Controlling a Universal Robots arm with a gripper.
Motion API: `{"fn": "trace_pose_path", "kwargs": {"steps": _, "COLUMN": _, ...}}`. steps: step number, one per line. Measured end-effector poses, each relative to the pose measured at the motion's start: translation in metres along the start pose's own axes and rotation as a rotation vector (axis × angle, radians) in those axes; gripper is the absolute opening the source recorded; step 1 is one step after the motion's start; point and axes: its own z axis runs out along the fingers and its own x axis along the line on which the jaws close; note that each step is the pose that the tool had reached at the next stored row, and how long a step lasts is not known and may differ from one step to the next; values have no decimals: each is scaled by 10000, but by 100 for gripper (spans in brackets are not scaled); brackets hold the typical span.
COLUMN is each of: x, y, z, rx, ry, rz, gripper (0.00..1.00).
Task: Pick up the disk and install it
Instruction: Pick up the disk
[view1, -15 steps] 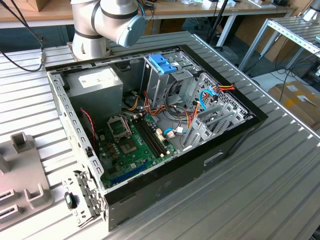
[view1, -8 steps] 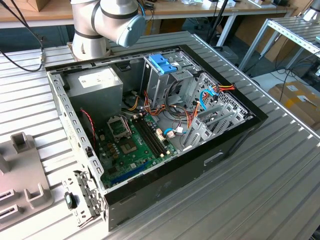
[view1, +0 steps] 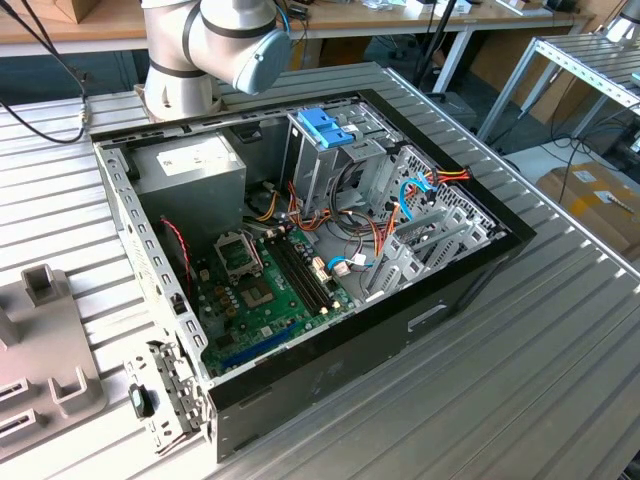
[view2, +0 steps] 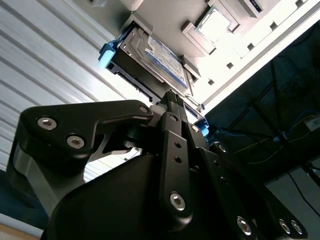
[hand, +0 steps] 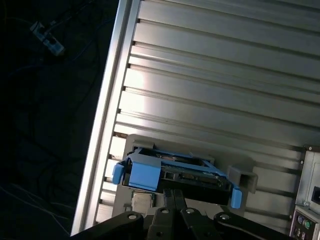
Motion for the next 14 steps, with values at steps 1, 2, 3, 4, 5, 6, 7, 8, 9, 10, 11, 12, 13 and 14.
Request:
{"fn": "trace_pose_path", "kwargs": {"steps": 1, "x": 0, "y": 0, "z": 0, "rx": 1, "ry": 0, "rz": -46, "gripper": 11}}
{"fn": "trace_pose_path", "kwargs": {"steps": 2, "x": 0, "y": 0, "z": 0, "rx": 2, "ry": -1, "rz": -79, "gripper": 11}}
{"fn": "trace_pose_path", "kwargs": {"steps": 3, "x": 0, "y": 0, "z": 0, "rx": 2, "ry": -2, "rz": -121, "gripper": 11}}
{"fn": "trace_pose_path", "kwargs": {"steps": 4, "x": 0, "y": 0, "z": 0, "rx": 4, "ry": -2, "rz": -176, "gripper": 11}}
{"fn": "trace_pose_path", "kwargs": {"steps": 5, "x": 0, "y": 0, "z": 0, "rx": 4, "ry": -2, "rz": -210, "gripper": 11}}
{"fn": "trace_pose_path", "kwargs": {"steps": 6, "x": 0, "y": 0, "z": 0, "rx": 4, "ry": -3, "rz": -243, "gripper": 11}}
{"fn": "trace_pose_path", "kwargs": {"steps": 7, "x": 0, "y": 0, "z": 0, "rx": 6, "ry": -3, "rz": -310, "gripper": 11}}
{"fn": "trace_pose_path", "kwargs": {"steps": 8, "x": 0, "y": 0, "z": 0, "rx": 7, "ry": -3, "rz": -344, "gripper": 11}}
{"fn": "trace_pose_path", "kwargs": {"steps": 9, "x": 0, "y": 0, "z": 0, "rx": 8, "ry": -3, "rz": -381, "gripper": 11}}
{"fn": "trace_pose_path", "kwargs": {"steps": 10, "x": 0, "y": 0, "z": 0, "rx": 8, "ry": -4, "rz": -417, "gripper": 11}}
{"fn": "trace_pose_path", "kwargs": {"steps": 11, "x": 0, "y": 0, "z": 0, "rx": 10, "ry": -5, "rz": -494, "gripper": 11}}
{"fn": "trace_pose_path", "kwargs": {"steps": 12, "x": 0, "y": 0, "z": 0, "rx": 12, "ry": -6, "rz": -630, "gripper": 11}}
{"fn": "trace_pose_path", "kwargs": {"steps": 13, "x": 0, "y": 0, "z": 0, "rx": 15, "ry": -7, "rz": -769, "gripper": 11}}
{"fn": "trace_pose_path", "kwargs": {"steps": 14, "x": 0, "y": 0, "z": 0, "rx": 17, "ry": -8, "rz": -881, "gripper": 11}}
